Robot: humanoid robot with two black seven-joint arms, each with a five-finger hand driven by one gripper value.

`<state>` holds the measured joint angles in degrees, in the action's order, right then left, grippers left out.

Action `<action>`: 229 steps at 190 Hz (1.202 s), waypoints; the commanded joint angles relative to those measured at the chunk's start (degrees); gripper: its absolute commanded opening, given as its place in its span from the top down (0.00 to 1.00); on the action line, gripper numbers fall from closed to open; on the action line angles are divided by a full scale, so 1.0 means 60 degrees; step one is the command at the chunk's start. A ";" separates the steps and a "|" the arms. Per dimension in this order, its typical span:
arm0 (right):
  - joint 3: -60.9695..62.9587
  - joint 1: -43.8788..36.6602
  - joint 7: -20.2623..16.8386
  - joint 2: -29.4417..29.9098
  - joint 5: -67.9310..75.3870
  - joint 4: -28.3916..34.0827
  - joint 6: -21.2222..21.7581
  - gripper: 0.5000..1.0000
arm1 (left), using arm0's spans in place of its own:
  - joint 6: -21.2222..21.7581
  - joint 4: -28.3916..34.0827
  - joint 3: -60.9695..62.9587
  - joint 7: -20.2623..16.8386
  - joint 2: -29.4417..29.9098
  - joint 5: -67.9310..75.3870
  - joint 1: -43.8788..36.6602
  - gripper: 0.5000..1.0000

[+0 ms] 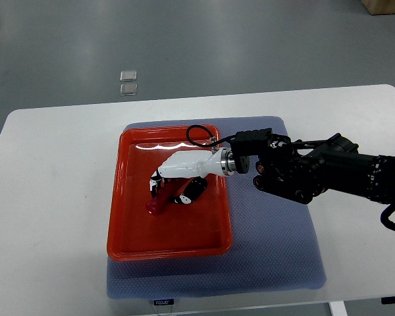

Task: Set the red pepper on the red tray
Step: 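Carry the held pepper over the red tray and lower it inside, then open the right hand, release the pepper, and lift the hand away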

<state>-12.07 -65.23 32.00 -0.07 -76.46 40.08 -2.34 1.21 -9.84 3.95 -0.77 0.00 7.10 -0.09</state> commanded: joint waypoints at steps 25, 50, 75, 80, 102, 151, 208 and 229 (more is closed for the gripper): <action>-0.0009 0.0046 -0.0001 0.0011 0.0174 -0.0089 -0.0167 0.26 | 0.0003 0.0000 0.0000 -0.0004 0.0000 0.0003 0.0001 0.00; 0.0050 0.0090 -0.0001 0.0011 0.0218 -0.0089 -0.0167 0.20 | 0.0003 0.0000 0.0000 -0.0004 0.0000 -0.0011 0.0001 0.00; 0.0123 0.0046 0.0072 0.0011 0.0731 -0.0059 -0.0079 0.19 | 0.0003 0.0000 0.0000 -0.0004 0.0000 -0.0011 0.0001 0.00; 0.0225 0.0032 0.0072 0.0011 0.0907 -0.0059 -0.0035 0.19 | 0.0003 0.0000 0.0000 -0.0004 0.0000 -0.0011 0.0001 0.00; 0.1089 0.0002 0.0043 -0.0178 0.2370 -0.0001 0.0433 0.18 | 0.0003 0.0000 0.0000 -0.0004 0.0000 -0.0011 0.0001 0.00; 0.2686 0.0076 -0.0060 -0.1322 0.4217 -0.0001 0.1503 0.17 | 0.0003 0.0000 0.0000 -0.0004 0.0000 0.0004 0.0001 0.00; 0.5102 0.1027 -0.1479 -0.2449 0.8199 -0.0118 0.2895 0.17 | 0.0003 0.0000 0.0000 -0.0004 0.0000 -0.0011 0.0001 0.00; 0.5821 0.1496 -0.2769 -0.2669 1.0719 -0.0250 0.3202 0.17 | 0.0003 0.0000 0.0000 -0.0004 0.0000 0.0003 0.0001 0.00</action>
<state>18.80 -58.86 22.33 -14.87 -25.76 39.23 15.12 1.20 -9.84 3.94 -0.79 0.00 7.06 -0.08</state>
